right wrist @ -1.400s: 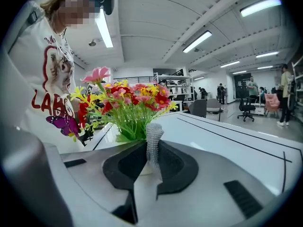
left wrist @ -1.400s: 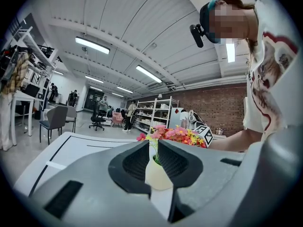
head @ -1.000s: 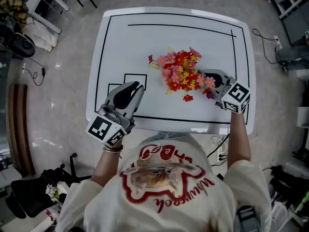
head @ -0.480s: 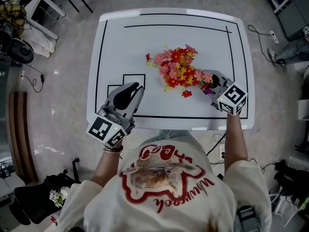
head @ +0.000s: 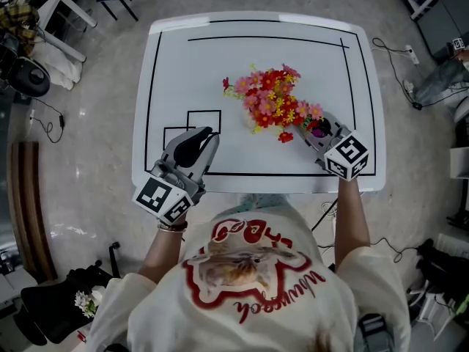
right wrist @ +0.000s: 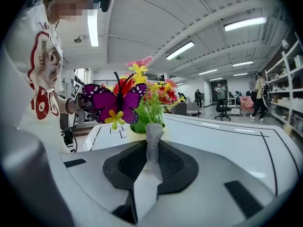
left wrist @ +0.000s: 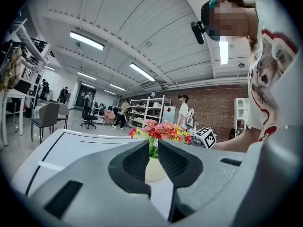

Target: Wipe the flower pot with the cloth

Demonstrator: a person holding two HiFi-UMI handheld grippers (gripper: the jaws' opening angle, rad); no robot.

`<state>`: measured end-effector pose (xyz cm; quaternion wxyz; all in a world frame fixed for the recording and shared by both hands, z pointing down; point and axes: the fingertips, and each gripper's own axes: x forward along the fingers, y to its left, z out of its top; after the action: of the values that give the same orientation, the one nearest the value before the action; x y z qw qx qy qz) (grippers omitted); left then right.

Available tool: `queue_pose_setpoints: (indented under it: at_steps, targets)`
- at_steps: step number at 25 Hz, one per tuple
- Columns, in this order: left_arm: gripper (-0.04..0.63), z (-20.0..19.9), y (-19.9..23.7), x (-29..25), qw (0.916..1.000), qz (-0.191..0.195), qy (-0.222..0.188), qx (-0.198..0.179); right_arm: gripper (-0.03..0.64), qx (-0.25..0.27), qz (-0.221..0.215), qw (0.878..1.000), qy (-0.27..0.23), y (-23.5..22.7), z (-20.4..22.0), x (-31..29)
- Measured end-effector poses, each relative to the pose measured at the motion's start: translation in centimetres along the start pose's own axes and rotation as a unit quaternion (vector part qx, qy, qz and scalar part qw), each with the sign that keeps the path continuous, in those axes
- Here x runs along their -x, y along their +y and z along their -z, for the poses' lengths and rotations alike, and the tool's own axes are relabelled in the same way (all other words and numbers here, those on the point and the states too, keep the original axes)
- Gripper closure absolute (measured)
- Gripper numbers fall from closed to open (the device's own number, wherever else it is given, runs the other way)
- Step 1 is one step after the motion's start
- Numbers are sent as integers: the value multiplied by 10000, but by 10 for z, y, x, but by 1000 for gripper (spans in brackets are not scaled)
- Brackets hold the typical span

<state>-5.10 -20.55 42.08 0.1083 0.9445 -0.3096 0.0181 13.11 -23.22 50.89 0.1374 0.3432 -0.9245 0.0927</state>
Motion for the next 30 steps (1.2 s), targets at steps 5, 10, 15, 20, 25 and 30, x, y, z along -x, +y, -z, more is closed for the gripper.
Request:
queue_pose_setpoints:
  at_steps: [5, 10, 15, 20, 25, 30]
  targets:
    - [534, 3, -1, 2, 10000, 59, -28, 52, 561, -2, 272, 9996, 12, 1, 2, -1]
    - [534, 3, -1, 7, 9999, 101, -45, 57, 561, -57, 496, 9988, -29, 5, 4, 1]
    - [534, 3, -1, 11, 9999, 127, -68, 61, 561, -82, 593, 9982, -22, 11, 5, 1]
    - [534, 3, -1, 15, 9999, 128, -86, 62, 561, -123, 770, 9970, 24, 13, 6, 2]
    - [534, 5, -2, 19, 9998, 151, -85, 68, 561, -207, 939, 9954, 40, 14, 8, 1]
    - [534, 7, -5, 21, 9997, 229, -72, 64, 561, -238, 1151, 9930, 137, 16, 8, 1]
